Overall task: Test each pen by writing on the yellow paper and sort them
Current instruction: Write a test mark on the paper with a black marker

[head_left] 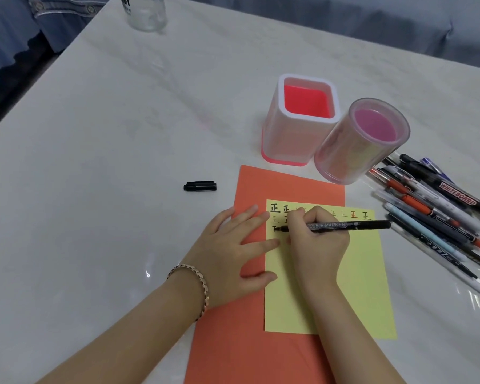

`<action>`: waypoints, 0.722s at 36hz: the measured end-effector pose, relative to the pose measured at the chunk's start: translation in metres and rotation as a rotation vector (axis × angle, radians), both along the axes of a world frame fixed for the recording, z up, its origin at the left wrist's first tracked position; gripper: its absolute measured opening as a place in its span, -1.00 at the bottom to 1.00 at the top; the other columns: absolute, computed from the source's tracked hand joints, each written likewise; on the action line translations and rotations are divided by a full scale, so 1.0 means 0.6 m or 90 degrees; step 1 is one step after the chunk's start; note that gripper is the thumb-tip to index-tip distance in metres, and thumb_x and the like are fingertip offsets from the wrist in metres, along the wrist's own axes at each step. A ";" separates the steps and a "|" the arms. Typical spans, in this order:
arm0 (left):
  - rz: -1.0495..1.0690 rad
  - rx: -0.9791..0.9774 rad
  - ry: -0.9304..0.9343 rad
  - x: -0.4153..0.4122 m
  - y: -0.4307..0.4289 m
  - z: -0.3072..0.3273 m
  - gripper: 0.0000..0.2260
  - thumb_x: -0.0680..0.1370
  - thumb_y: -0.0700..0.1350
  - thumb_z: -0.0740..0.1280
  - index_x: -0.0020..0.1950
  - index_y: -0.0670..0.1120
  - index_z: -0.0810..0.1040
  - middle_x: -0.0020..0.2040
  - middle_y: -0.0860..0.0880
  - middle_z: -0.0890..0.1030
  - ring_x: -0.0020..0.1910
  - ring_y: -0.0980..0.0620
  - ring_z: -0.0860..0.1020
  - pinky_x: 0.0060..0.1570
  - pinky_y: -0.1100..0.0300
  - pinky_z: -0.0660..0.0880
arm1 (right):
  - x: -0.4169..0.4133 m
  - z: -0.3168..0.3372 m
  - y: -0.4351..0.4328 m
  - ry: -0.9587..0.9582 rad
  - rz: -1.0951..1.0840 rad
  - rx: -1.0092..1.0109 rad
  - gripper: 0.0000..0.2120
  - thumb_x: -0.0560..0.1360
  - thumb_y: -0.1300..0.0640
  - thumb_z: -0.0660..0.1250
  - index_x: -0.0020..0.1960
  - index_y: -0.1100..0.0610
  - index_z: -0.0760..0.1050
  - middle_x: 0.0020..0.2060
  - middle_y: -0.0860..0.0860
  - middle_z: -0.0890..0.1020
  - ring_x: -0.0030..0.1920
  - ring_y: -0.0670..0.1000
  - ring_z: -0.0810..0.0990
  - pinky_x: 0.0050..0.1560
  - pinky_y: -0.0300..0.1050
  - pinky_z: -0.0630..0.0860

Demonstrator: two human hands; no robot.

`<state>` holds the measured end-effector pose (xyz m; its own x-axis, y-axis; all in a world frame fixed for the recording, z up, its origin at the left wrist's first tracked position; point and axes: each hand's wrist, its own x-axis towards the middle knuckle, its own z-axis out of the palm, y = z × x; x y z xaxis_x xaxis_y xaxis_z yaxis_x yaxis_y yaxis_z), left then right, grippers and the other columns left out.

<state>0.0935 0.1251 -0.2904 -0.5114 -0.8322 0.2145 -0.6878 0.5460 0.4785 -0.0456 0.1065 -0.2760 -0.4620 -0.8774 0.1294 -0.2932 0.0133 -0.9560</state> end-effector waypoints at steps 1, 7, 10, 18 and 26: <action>0.000 0.001 -0.001 0.000 0.000 0.000 -0.61 0.39 0.20 0.24 0.12 0.08 0.60 0.32 -0.06 0.46 0.35 -0.02 0.36 0.30 -0.01 0.18 | 0.000 0.000 0.000 0.007 0.006 0.000 -0.70 0.28 0.19 0.23 -0.53 0.13 0.17 -0.64 -0.07 0.26 -0.50 -0.07 0.23 -0.43 -0.27 0.22; 0.001 0.004 0.004 0.000 0.000 -0.001 -0.61 0.39 0.20 0.24 0.12 0.09 0.60 0.33 -0.05 0.46 0.35 0.00 0.35 0.31 0.01 0.17 | 0.001 -0.002 -0.002 0.031 0.019 0.002 -0.70 0.29 0.17 0.24 -0.54 0.08 0.19 -0.66 -0.09 0.28 -0.53 -0.11 0.25 -0.44 -0.31 0.23; 0.001 -0.006 0.002 0.000 -0.001 -0.001 -0.61 0.39 0.20 0.24 0.12 0.09 0.60 0.32 -0.06 0.47 0.34 -0.02 0.37 0.30 -0.01 0.18 | 0.000 -0.002 -0.001 0.040 0.018 0.009 -0.71 0.27 0.18 0.23 -0.54 0.09 0.19 -0.67 -0.09 0.28 -0.54 -0.12 0.24 -0.46 -0.34 0.22; 0.000 -0.015 0.006 0.001 0.000 -0.001 -0.62 0.39 0.20 0.25 0.12 0.08 0.60 0.31 -0.06 0.48 0.34 -0.03 0.38 0.30 -0.01 0.19 | 0.000 -0.001 -0.001 0.039 0.020 0.023 -0.72 0.26 0.16 0.23 -0.54 0.09 0.18 -0.66 -0.08 0.27 -0.53 -0.11 0.22 -0.45 -0.33 0.21; -0.001 -0.013 0.008 0.002 -0.001 -0.005 -0.61 0.39 0.20 0.26 0.14 0.09 0.59 0.33 -0.05 0.46 0.36 0.00 0.34 0.32 0.00 0.18 | 0.000 0.000 0.002 0.031 -0.025 0.028 -0.74 0.24 0.19 0.20 -0.53 0.10 0.15 -0.63 -0.06 0.25 -0.52 -0.10 0.19 -0.47 -0.33 0.17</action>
<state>0.0948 0.1248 -0.2936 -0.5104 -0.8263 0.2382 -0.6803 0.5574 0.4760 -0.0454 0.1076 -0.2758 -0.4900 -0.8642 0.1146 -0.3373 0.0667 -0.9390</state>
